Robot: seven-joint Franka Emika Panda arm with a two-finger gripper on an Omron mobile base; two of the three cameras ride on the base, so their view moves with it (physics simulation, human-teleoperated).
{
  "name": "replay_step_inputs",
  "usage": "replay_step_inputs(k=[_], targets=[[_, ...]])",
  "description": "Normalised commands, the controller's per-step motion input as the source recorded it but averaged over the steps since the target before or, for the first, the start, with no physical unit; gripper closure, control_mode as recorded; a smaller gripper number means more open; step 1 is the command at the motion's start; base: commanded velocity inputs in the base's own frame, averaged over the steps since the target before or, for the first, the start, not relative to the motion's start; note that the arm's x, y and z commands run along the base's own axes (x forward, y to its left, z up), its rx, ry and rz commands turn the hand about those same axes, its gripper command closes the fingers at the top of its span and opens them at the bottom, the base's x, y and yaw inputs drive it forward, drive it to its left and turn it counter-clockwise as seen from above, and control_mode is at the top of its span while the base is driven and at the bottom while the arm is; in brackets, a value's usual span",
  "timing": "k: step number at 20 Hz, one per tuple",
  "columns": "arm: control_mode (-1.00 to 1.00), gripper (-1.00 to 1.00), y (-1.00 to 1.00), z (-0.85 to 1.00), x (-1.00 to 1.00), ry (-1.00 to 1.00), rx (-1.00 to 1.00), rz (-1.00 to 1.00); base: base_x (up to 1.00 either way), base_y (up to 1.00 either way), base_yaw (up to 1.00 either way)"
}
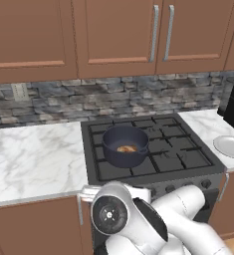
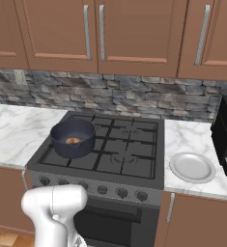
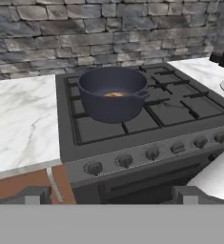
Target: Retrieve the frozen meat and place it in the pot on a burner. Then turn the burner on.
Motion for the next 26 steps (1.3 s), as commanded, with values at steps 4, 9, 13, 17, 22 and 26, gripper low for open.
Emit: replay_step_inputs(k=[4,9,13,17,22,26], targets=[[-1.00,-1.00,-0.04,-0.63,-0.02,-0.03,0.10,0.00,0.00,0.00,0.00],[-1.00,-1.00,-0.05,-0.78,0.00,-0.04,-0.04,0.00,0.00,0.00,0.00],[-1.00,-1.00,-0.04,-0.54,0.00,-0.01,-0.09,0.05,0.00,0.00,0.00],[-1.00,-1.00,-0.15,-0.59,0.01,-0.03,-0.09,0.11,0.00,0.00,0.00],[-1.00,-1.00,-0.26,-0.75,0.19,-0.04,-0.12,0.18,0.00,0.00,0.00],[-1.00,-1.00,-0.22,-0.87,0.09,-0.19,-0.18,0.26,0.00,0.00,0.00]])
